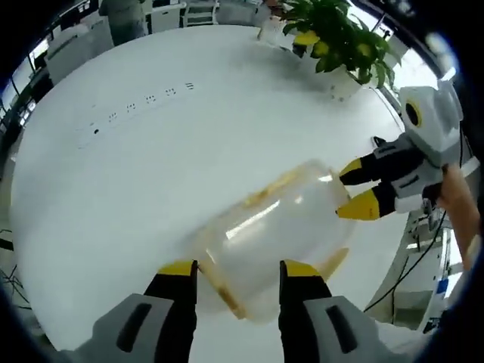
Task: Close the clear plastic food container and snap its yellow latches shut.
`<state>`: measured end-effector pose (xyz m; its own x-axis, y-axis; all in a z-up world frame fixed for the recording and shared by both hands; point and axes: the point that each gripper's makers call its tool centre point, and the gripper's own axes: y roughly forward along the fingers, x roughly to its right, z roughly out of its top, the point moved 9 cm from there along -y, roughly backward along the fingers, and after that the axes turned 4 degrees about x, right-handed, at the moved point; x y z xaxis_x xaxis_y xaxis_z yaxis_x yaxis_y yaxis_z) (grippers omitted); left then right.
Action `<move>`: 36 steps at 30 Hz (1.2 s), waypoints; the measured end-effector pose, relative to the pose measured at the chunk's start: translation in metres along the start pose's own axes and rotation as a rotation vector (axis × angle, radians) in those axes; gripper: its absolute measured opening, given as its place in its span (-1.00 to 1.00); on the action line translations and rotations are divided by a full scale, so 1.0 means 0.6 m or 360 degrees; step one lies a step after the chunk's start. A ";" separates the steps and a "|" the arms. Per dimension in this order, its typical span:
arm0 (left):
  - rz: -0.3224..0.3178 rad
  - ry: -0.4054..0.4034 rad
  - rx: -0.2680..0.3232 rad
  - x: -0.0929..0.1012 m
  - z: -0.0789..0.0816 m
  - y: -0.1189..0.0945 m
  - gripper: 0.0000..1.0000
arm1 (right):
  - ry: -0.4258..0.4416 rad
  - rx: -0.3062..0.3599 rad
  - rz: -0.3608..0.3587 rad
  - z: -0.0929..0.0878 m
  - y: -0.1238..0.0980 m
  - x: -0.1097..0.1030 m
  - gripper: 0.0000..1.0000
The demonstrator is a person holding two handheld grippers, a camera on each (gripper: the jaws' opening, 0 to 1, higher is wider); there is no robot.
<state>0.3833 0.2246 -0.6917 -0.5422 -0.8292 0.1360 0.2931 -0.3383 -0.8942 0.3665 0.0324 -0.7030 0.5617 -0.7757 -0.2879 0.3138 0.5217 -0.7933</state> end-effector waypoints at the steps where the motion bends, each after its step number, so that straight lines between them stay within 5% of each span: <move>1: 0.0010 0.0062 0.0008 0.001 -0.002 -0.002 -0.27 | -0.0040 -0.0001 -0.0019 0.002 0.000 -0.002 -0.44; 2: 0.0036 0.0089 0.0009 0.001 -0.003 -0.004 -0.24 | -0.0132 0.0002 -0.0052 0.004 -0.001 -0.004 -0.43; 5: 0.0214 0.0439 0.0148 -0.002 0.002 -0.015 0.05 | -0.0278 -0.0002 -0.0133 0.010 -0.002 -0.008 -0.33; 8: 0.0243 0.0657 0.0134 0.004 -0.006 -0.027 0.11 | -0.0378 0.0003 -0.0163 0.017 -0.002 -0.004 -0.30; 12: 0.0082 0.0443 0.0331 0.016 -0.007 -0.041 0.05 | -0.0452 -0.0006 -0.0167 0.018 -0.002 -0.006 -0.28; 15: -0.0004 0.0312 0.0427 0.016 -0.010 -0.051 -0.23 | -0.0564 -0.0007 -0.0209 0.021 -0.005 -0.006 -0.25; 19: -0.0152 0.0251 0.0585 0.025 -0.013 -0.053 -0.65 | -0.0633 0.0024 -0.0224 0.027 -0.010 -0.009 -0.46; 21: -0.0156 0.0216 0.0639 0.027 -0.019 -0.049 -0.70 | -0.0620 0.0105 -0.0176 0.037 -0.012 -0.015 -0.59; 26: -0.0182 0.0175 0.0656 0.037 -0.034 -0.031 -0.91 | -0.0609 0.0163 -0.0117 0.054 -0.011 -0.030 -0.86; 36: -0.0303 0.0016 0.0725 0.067 -0.031 -0.005 -1.00 | -0.0657 0.0191 -0.0020 0.063 0.021 -0.059 -1.00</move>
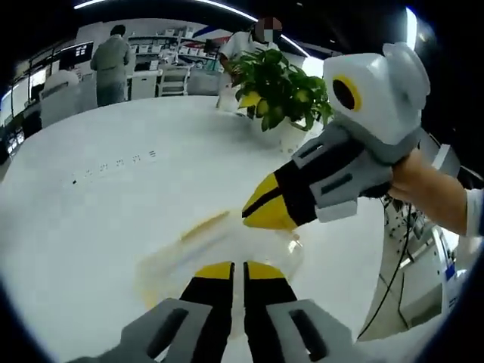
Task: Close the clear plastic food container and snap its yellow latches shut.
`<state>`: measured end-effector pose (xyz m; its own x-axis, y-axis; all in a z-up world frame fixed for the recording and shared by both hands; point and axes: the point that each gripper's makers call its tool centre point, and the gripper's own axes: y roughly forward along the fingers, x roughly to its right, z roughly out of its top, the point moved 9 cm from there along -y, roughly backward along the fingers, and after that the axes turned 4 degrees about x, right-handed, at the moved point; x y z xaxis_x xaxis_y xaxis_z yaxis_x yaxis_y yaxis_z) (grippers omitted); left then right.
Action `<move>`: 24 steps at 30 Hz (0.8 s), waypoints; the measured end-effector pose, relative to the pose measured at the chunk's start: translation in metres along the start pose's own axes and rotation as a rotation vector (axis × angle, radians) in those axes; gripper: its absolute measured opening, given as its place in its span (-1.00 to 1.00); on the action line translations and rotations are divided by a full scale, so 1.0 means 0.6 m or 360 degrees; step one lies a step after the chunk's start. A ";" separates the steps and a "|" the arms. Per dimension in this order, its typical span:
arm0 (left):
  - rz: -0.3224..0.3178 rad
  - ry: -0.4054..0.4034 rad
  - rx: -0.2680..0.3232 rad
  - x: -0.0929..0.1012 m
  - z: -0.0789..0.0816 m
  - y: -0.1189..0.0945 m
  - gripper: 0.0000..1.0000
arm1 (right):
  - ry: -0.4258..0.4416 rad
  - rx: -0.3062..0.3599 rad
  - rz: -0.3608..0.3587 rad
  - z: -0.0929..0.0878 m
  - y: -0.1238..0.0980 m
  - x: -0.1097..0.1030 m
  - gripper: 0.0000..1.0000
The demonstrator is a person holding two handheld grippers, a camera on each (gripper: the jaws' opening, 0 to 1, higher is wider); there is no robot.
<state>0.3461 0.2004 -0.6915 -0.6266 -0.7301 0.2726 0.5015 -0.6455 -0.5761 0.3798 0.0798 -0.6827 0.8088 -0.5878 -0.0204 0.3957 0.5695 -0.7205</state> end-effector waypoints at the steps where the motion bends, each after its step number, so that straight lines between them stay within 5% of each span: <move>1: 0.0005 -0.0003 0.0010 0.000 0.000 0.002 -1.00 | 0.0003 0.0003 0.0012 0.000 0.004 -0.002 -1.00; 8: -0.0019 -0.0065 0.0009 0.002 -0.013 0.017 -1.00 | 0.0014 0.0032 0.0016 0.011 0.021 0.001 -1.00; 11: -0.0079 -0.0217 -0.0002 0.004 -0.024 0.020 -1.00 | 0.0007 0.0057 0.0003 0.018 0.025 0.003 -1.00; 24: -0.0176 -0.0445 -0.0077 0.010 -0.052 -0.003 -1.00 | -0.0001 0.0031 -0.0038 0.026 0.061 0.016 -1.00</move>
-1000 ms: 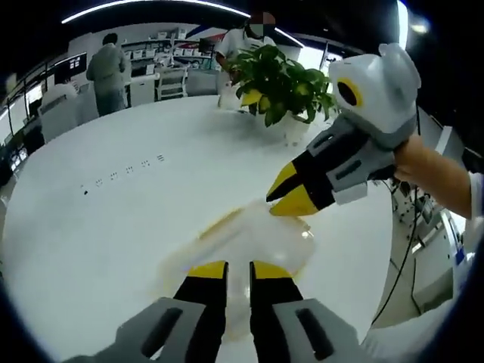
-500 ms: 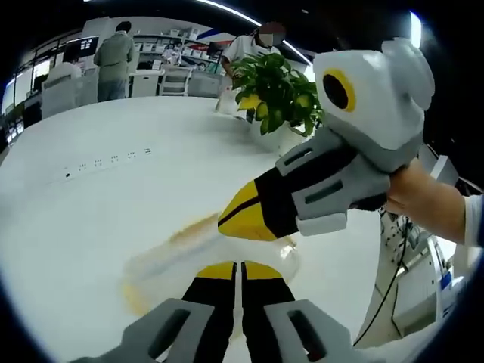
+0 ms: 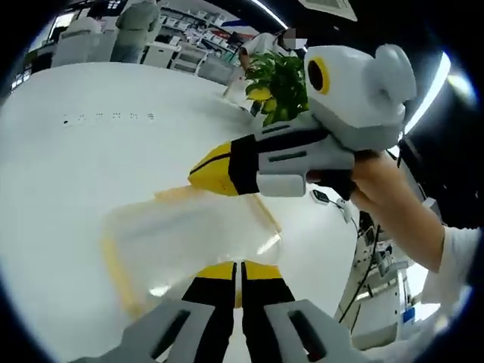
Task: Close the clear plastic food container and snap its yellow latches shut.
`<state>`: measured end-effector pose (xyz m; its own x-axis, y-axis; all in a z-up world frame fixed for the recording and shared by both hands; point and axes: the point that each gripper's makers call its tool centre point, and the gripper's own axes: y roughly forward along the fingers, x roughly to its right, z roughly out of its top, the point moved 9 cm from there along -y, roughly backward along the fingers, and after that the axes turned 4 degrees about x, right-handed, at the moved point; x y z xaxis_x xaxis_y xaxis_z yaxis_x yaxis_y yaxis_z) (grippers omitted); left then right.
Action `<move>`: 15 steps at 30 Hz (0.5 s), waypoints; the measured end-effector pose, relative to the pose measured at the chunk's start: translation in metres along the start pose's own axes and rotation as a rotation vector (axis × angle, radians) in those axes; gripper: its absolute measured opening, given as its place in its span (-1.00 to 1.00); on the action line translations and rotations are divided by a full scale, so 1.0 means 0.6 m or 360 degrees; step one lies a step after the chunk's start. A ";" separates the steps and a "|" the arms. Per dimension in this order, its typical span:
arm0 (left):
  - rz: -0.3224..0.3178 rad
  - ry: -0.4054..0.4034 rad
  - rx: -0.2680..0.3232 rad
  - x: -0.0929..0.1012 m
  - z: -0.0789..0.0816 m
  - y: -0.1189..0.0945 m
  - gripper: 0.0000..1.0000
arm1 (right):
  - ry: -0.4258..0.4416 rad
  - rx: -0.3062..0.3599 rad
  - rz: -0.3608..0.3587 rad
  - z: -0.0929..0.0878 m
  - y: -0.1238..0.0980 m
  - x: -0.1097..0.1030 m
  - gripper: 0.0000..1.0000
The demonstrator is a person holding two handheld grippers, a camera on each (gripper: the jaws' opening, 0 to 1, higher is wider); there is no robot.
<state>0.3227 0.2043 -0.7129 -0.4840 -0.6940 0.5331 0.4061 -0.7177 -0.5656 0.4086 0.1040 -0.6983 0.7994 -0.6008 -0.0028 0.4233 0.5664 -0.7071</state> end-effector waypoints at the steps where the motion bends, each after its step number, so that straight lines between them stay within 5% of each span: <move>1: -0.0009 0.0004 -0.0009 0.002 -0.003 -0.001 -1.00 | 0.0005 -0.0004 0.0002 0.000 0.001 0.000 -1.00; 15: -0.0067 0.0151 -0.0064 0.035 -0.037 -0.015 -1.00 | 0.0028 -0.0019 -0.0016 -0.010 0.002 0.009 -1.00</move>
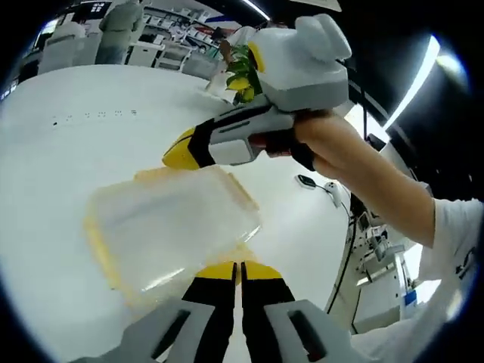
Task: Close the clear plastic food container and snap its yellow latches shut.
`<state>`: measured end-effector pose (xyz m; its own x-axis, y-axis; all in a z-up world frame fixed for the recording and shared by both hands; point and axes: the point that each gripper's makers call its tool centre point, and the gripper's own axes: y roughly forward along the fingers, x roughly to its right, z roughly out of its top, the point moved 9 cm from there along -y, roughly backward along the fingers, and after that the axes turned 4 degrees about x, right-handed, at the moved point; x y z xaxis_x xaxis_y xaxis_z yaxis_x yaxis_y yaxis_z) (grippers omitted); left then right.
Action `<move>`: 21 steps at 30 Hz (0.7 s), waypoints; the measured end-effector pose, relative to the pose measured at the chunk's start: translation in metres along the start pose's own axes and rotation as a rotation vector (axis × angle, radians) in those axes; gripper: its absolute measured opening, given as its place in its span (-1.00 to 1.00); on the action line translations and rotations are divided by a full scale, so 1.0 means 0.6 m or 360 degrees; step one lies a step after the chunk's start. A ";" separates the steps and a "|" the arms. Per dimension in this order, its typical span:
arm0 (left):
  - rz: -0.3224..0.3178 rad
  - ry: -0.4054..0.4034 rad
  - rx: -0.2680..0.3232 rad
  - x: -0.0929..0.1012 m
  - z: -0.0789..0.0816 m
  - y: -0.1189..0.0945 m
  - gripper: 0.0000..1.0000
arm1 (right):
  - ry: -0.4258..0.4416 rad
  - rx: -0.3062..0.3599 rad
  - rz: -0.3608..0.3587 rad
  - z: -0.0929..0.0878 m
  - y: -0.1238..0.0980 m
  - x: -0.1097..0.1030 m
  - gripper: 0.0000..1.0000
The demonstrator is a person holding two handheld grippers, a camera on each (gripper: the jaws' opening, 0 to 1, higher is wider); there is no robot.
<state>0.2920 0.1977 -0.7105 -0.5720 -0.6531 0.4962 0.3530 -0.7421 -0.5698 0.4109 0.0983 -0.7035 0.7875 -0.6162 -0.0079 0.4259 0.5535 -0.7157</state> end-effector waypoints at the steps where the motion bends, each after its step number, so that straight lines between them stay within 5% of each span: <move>1: 0.0004 0.0018 -0.0018 0.001 -0.005 0.001 -1.00 | -0.0002 0.0001 0.0000 0.000 0.000 0.000 -1.00; 11: 0.0117 0.0279 -0.0117 -0.018 -0.030 0.020 -1.00 | -0.0023 0.0004 -0.0008 0.000 -0.002 0.001 -1.00; 15: 0.0053 0.0331 -0.0106 -0.002 -0.020 0.011 -1.00 | 0.0011 -0.0027 0.0037 0.004 -0.004 0.000 -1.00; 21: 0.0016 0.0799 0.0021 0.017 0.028 -0.010 -0.81 | -0.0225 -0.0064 0.0170 0.041 -0.016 -0.003 -0.83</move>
<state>0.2963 0.1930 -0.6912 -0.8532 -0.5093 0.1125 0.3677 -0.7403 -0.5628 0.4165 0.1081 -0.6795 0.8833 -0.4687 0.0106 0.3204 0.5872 -0.7433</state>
